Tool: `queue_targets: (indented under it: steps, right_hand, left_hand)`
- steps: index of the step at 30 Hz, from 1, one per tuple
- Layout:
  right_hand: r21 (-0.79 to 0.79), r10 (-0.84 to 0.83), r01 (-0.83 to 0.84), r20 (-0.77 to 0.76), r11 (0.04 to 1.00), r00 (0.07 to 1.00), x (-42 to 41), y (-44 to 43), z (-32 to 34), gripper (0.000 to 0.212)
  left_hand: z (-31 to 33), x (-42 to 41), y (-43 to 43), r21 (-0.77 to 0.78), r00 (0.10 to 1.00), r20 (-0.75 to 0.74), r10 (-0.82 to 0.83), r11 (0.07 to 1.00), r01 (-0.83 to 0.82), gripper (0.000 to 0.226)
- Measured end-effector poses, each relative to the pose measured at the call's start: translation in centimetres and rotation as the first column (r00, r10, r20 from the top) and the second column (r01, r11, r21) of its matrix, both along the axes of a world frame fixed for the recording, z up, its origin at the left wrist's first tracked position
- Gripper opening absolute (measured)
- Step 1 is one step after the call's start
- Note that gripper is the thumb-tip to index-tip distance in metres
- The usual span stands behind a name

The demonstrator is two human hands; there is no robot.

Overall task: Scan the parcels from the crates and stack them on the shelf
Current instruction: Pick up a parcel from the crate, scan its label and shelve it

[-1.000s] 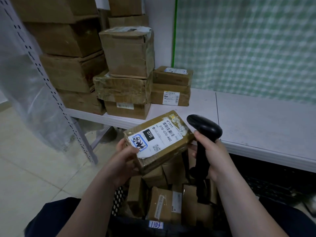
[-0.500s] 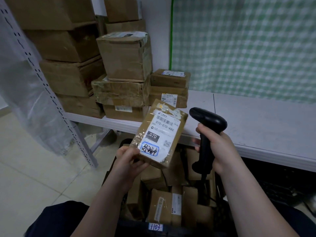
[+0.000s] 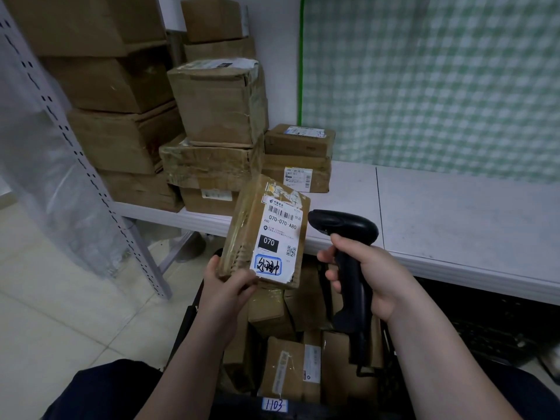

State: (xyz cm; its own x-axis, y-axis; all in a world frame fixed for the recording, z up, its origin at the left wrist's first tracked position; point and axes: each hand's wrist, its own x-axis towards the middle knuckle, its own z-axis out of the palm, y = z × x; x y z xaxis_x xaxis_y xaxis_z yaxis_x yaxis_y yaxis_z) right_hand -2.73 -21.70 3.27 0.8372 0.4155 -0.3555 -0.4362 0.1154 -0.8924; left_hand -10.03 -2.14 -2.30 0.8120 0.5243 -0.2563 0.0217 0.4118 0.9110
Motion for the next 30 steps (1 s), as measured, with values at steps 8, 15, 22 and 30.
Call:
queue_targets:
  steps: [8, 15, 22, 30]
  right_hand:
    - [0.028, -0.055, 0.055, -0.016, 0.998, 0.998, 0.1, -0.1, 0.0, 0.024]
    - [0.007, -0.174, 0.173, 0.030, 0.985, 0.984, 0.4, -0.6, 0.0, 0.028]
    - [-0.015, -0.288, 0.291, 0.083, 0.957, 0.954, 1.9, -1.4, 0.1, 0.026]
    - [0.034, -0.374, 0.373, 0.146, 0.927, 0.916, 4.9, -1.7, 0.6, 0.017]
  left_hand:
    - [-0.4, 0.2, 0.0, -0.009, 0.998, -0.003, -0.062, 0.998, 0.062, 0.056]
    - [-0.4, 1.3, -1.2, -0.208, 0.984, -0.071, -0.162, 0.967, 0.144, 0.047]
    - [2.1, 4.1, -3.6, -0.412, 0.973, -0.013, -0.231, 0.888, 0.206, 0.023]
    - [4.0, 8.1, -5.1, -0.372, 0.898, -0.131, -0.420, 0.860, 0.349, 0.041]
